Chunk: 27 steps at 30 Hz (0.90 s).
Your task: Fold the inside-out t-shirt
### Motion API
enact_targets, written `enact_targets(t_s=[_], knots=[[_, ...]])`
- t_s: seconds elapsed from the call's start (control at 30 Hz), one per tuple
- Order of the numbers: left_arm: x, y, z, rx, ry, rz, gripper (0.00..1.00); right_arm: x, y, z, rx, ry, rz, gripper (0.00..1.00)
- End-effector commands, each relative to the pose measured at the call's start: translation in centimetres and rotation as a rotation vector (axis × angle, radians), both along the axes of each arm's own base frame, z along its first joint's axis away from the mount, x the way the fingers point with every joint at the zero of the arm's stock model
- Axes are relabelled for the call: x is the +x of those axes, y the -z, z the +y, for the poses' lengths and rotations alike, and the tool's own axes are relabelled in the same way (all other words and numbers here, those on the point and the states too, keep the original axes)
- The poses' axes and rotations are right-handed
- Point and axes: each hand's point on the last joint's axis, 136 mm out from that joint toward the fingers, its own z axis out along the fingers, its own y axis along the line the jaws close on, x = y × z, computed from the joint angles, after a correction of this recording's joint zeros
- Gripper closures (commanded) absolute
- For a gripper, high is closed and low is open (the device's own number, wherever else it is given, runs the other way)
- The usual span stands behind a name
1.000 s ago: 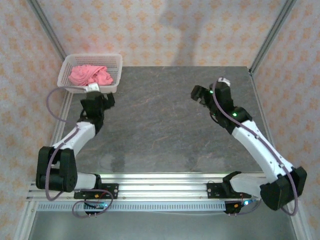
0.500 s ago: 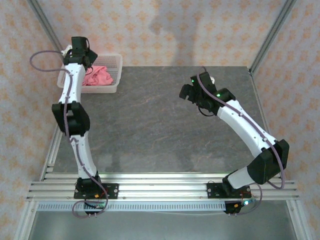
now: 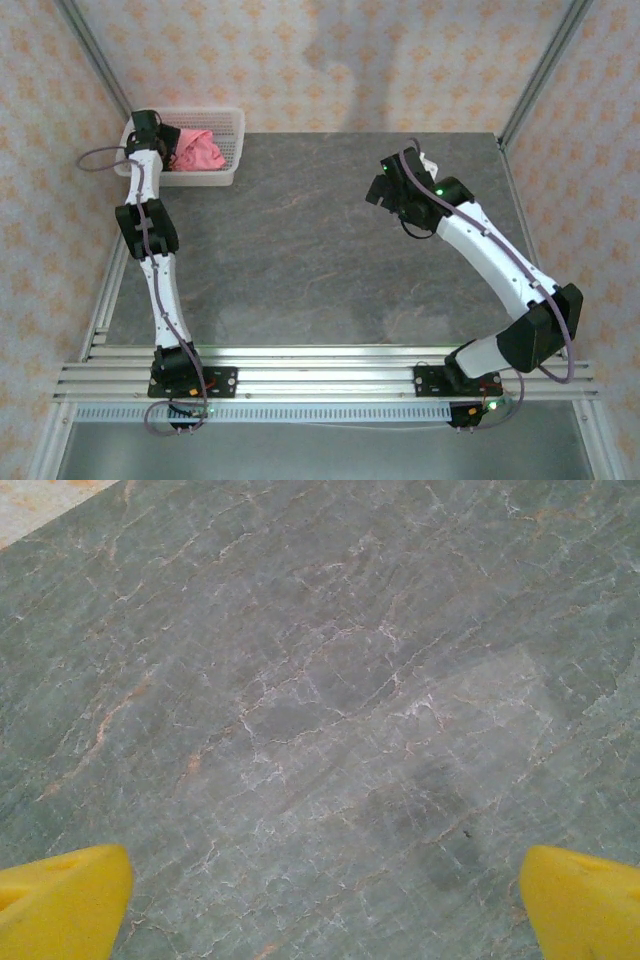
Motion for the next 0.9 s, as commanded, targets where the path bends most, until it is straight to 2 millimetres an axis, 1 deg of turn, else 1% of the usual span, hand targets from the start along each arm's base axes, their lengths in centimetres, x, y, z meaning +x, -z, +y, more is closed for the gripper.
enact_targets(t_s=[0.0,0.03,0.07,0.1,0.17,0.23,0.3,0.33,0.37,0.43,0.47,0.5,0.57,0.63,0.67,0.7,0.73,0.77,0.83,0.87], knots=[[3.2,-4.6,-0.5,-0.03,0.043,-0.218,0.82,0.2,-1.5,-0.4,-0.001,0.046,-0.02,0.01],[3.6,-5.4,-0.9,-0.042,0.073,-0.25,1.0,0.4,-1.5,-0.2,-0.001,0.045,-0.018,0.01],[3.9,-6.6,-1.4,-0.052,0.1,-0.28,1.0,0.7,-1.7,0.0,0.001,0.045,-0.022,0.01],[4.1,-8.1,-1.8,-0.053,0.123,-0.312,1.0,1.0,-1.8,0.1,0.0,0.045,-0.024,0.01],[4.1,-12.2,-2.8,-0.059,0.157,-0.385,1.0,1.6,-2.2,0.3,-0.005,0.045,-0.039,0.01],[3.4,-18.3,-4.1,-0.051,0.193,-0.473,1.0,2.2,-2.6,0.4,-0.007,0.043,-0.064,0.01],[2.1,-24.3,-6.0,-0.027,0.24,-0.552,1.0,3.0,-3.3,0.6,-0.012,0.037,-0.102,0.01],[1.1,-27.5,-7.2,-0.008,0.263,-0.584,1.0,3.3,-3.7,0.7,-0.014,0.033,-0.121,0.01],[0.1,-30.2,-8.5,0.012,0.289,-0.611,1.0,3.6,-4.1,0.7,-0.016,0.029,-0.142,0.01],[-2.6,-35.9,-12.0,0.06,0.357,-0.667,1.0,4.2,-5.1,0.9,-0.021,0.02,-0.176,0.01],[-4.0,-38.5,-14.3,0.088,0.407,-0.699,1.0,4.6,-5.7,0.9,-0.03,0.014,-0.199,0.01],[-5.1,-40.6,-16.5,0.112,0.458,-0.727,1.0,4.8,-6.2,0.9,-0.034,0.011,-0.216,0.01],[-8.1,-44.4,-21.8,0.178,0.577,-0.773,1.0,5.5,-7.2,0.8,-0.057,0.014,-0.264,0.01],[-10.9,-46.6,-26.5,0.224,0.699,-0.803,1.0,5.9,-8.0,0.5,-0.073,0.013,-0.293,0.01],[-12.5,-47.4,-29.1,0.247,0.777,-0.818,1.0,6.0,-8.3,0.4,-0.082,0.009,-0.301,0.01],[-13.8,-47.8,-31.1,0.266,0.843,-0.825,1.0,6.0,-8.7,0.2,-0.096,0.004,-0.308,0.01],[-15.5,-48.3,-33.1,0.289,0.915,-0.83,1.0,5.9,-9.0,-0.1,-0.108,0.006,-0.314,0.01],[-17.1,-48.5,-35.0,0.316,0.986,-0.833,1.0,5.7,-9.1,-0.5,-0.116,0.013,-0.317,0.01],[-19.8,-48.6,-37.7,0.4,1.084,-0.83,1.0,5.3,-9.2,-1.3,-0.125,0.025,-0.32,0.01],[-20.3,-47.6,-38.8,0.457,1.12,-0.797,1.0,5.1,-9.0,-1.8,-0.132,0.032,-0.319,0.01]])
